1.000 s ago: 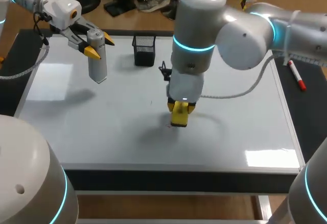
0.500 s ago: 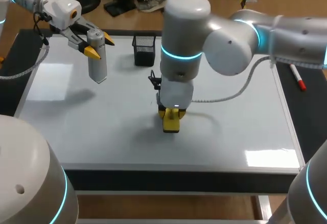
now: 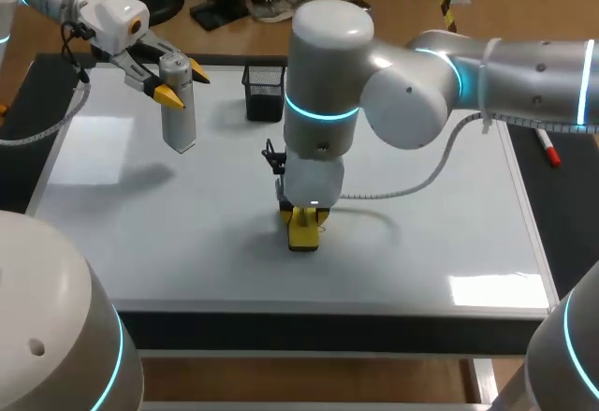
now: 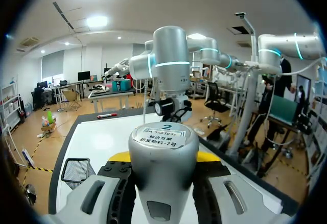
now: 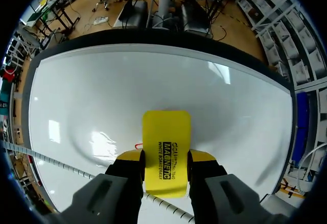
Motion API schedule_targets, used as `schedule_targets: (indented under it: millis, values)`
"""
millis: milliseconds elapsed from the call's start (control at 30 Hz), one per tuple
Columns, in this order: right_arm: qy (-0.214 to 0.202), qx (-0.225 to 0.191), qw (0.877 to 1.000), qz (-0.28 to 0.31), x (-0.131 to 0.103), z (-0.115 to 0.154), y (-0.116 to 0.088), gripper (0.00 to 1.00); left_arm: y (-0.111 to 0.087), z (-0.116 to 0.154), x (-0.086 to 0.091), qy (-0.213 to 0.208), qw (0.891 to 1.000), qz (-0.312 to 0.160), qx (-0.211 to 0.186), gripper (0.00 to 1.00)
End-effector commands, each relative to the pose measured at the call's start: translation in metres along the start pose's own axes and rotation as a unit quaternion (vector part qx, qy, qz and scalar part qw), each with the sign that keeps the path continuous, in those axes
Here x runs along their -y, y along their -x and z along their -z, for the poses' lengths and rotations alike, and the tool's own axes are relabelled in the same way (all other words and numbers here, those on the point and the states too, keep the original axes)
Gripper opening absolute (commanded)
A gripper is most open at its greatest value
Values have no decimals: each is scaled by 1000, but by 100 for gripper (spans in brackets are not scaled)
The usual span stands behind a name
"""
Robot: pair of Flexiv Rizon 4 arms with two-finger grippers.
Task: Pick up the inspection probe, press it on each red-marked spot on the whiteboard one by one, put down the probe, pick up the eraser, and wipe off all the red marks.
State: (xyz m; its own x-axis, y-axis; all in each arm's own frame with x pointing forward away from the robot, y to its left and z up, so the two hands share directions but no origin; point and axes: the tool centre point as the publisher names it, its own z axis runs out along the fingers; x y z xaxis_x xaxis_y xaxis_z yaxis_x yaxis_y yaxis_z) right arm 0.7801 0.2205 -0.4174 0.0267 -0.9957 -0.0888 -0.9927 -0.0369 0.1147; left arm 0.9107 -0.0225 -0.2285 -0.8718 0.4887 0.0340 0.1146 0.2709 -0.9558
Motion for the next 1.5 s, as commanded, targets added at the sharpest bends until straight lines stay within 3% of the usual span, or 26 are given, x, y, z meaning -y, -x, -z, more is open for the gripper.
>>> schedule_targets:
  millis: [33,433,1067,1500]
  values:
    - [0,-3,1000,1,3,-6,2,0,-1,0,2,2,1000,1,1,0]
    - [-2,-13,1000,-19,5,-12,-14,0,-1,0,2,2,1000,1,1,0]
    - [-5,-40,996,-77,3,-7,-76,0,-1,0,2,2,1000,1,1,0]
    - [-1,-38,997,-67,15,23,-77,0,-1,0,2,2,1000,1,1,0]
